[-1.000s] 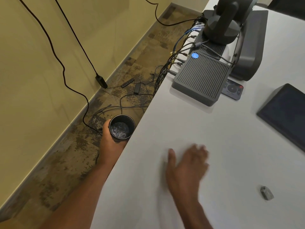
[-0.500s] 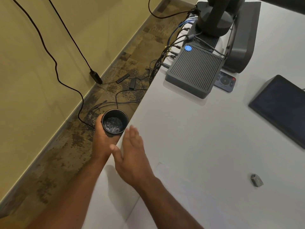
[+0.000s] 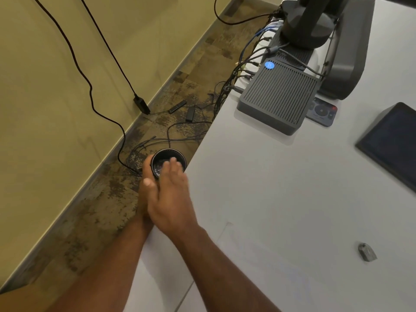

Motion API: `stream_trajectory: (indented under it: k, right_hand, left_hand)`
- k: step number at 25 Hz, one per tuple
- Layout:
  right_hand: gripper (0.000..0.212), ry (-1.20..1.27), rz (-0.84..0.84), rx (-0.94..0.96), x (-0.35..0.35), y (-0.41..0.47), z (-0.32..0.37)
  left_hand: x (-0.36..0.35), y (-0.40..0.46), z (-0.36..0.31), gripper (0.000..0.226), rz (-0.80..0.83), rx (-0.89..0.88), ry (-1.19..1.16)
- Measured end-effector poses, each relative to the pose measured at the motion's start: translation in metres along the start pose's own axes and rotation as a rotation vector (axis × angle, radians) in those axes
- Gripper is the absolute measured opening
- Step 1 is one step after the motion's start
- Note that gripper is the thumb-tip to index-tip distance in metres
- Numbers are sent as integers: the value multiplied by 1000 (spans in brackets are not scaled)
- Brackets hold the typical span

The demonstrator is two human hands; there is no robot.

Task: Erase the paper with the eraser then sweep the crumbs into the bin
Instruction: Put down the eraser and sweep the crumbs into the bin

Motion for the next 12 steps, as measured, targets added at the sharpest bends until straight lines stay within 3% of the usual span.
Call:
stream_trajectory:
  k: [1,3,5,8,10,12]
  right_hand:
    - [71,-48,-56,-79,10,-5,-14]
    - [81,-196,-119,-391,19,-30,-56]
    - [88,-328,-169,-497,14,-47,-73]
    - [84,-268,-82,-207,-12,-22,-36]
    - [74,-54,53,21,-15,-2,-9]
    - [68,78,-23,32,16,8,-22]
  left_hand:
    - [1,3,-3,58,-19,-2,-13]
    - [2,8,-12,93,-53,5,2]
    - [3,10,-6,108,-64,35,12]
    - [1,9,-4,98,-44,-1,-27]
    - [-1,8,-8,93,-28,28,-127]
    - [0,11,-7,97,-56,46,-106]
Point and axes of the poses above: each hand's wrist, its own y-axis towards the middle knuckle, its own x-axis out of the back of the hand, z = x × y, the point moved 7 cm from there along y, towards the middle knuckle, and after that the axes turned 3 degrees about -y, right-handed, at the moved point
